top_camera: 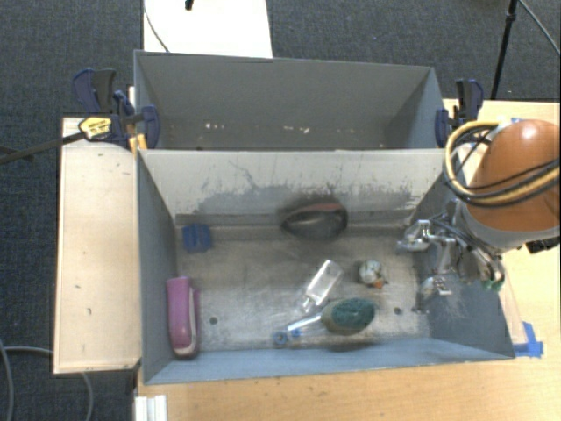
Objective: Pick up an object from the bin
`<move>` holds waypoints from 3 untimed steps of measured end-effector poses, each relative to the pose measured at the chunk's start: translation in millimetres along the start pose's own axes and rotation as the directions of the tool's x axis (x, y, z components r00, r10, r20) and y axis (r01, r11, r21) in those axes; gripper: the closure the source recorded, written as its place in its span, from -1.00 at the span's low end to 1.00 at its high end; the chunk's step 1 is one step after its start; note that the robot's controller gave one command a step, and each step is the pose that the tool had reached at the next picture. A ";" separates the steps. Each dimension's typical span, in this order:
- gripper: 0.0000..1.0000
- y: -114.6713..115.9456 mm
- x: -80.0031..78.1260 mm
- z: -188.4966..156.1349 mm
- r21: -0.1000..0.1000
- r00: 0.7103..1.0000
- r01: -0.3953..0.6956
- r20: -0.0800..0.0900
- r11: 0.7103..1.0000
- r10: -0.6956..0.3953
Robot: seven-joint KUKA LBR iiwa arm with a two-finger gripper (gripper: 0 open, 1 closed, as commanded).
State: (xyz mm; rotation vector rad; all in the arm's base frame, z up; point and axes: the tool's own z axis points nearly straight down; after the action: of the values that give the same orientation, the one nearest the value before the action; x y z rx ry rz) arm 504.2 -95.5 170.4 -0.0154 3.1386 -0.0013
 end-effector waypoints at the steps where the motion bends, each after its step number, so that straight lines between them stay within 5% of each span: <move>1: -1.00 15.3 -33.4 98.3 -0.001 0.947 0.322 0.003 0.947 -0.322; 2: 1.00 15.2 -35.7 95.9 0.002 0.946 0.324 0.009 0.946 -0.324; 3: 1.00 6.4 -48.4 97.4 -0.001 0.871 0.491 0.006 0.871 -0.491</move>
Offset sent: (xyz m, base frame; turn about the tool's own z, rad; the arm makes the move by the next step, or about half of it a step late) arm 0.0314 0.0150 -0.1000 -0.3301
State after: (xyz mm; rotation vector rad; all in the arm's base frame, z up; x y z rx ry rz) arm 552.8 -88.7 73.1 -0.8105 3.0270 0.0021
